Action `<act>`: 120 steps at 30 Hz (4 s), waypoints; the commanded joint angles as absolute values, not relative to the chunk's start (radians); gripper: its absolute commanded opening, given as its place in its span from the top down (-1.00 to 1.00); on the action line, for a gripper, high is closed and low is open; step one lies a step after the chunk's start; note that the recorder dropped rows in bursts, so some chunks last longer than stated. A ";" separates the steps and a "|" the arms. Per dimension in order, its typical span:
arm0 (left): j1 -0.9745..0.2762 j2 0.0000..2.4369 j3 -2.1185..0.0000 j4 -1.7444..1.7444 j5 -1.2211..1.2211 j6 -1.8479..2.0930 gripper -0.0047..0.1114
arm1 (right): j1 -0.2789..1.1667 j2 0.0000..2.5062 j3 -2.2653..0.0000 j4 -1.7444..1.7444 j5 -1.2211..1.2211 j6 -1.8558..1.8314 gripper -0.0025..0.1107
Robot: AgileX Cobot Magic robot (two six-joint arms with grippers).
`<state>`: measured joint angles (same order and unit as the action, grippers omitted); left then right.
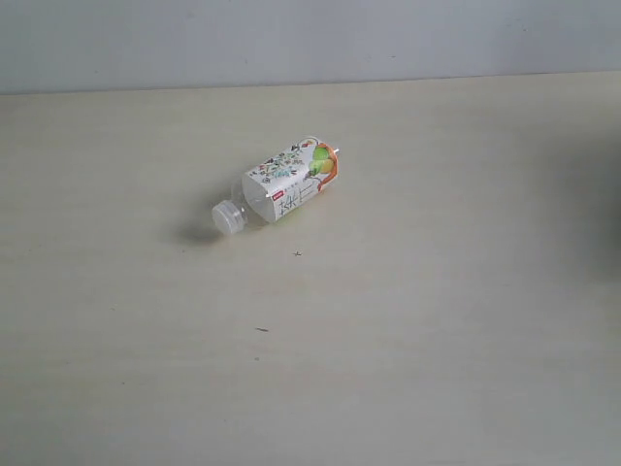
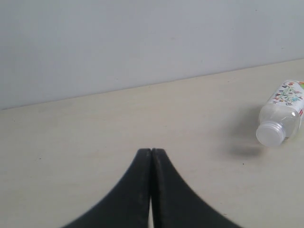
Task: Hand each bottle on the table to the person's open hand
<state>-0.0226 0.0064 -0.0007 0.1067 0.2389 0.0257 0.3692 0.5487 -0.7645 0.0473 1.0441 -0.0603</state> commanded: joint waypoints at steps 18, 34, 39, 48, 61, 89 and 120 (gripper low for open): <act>-0.020 0.000 0.000 0.101 0.238 0.023 0.91 | 0.366 0.009 -0.479 -0.044 0.786 -0.079 0.95; -0.020 0.000 0.000 0.101 0.238 0.023 0.91 | 0.366 0.000 -0.478 -0.044 0.782 -0.079 0.95; -0.020 0.000 0.000 0.101 0.238 0.023 0.91 | 0.366 0.000 -0.478 -0.044 0.782 -0.079 0.95; -0.020 0.000 0.000 0.101 0.238 0.023 0.91 | 0.366 0.000 -0.478 -0.044 0.782 -0.079 0.95; -0.020 0.000 0.000 0.101 0.238 0.023 0.91 | 0.366 0.000 -0.478 -0.044 0.782 -0.079 0.95; -0.020 0.000 0.000 0.101 0.238 0.023 0.91 | 0.397 0.348 -0.566 -0.481 0.550 0.244 0.96; -0.020 0.000 0.000 0.101 0.238 0.023 0.91 | 0.524 1.864 -1.412 -0.433 0.460 -0.902 -0.11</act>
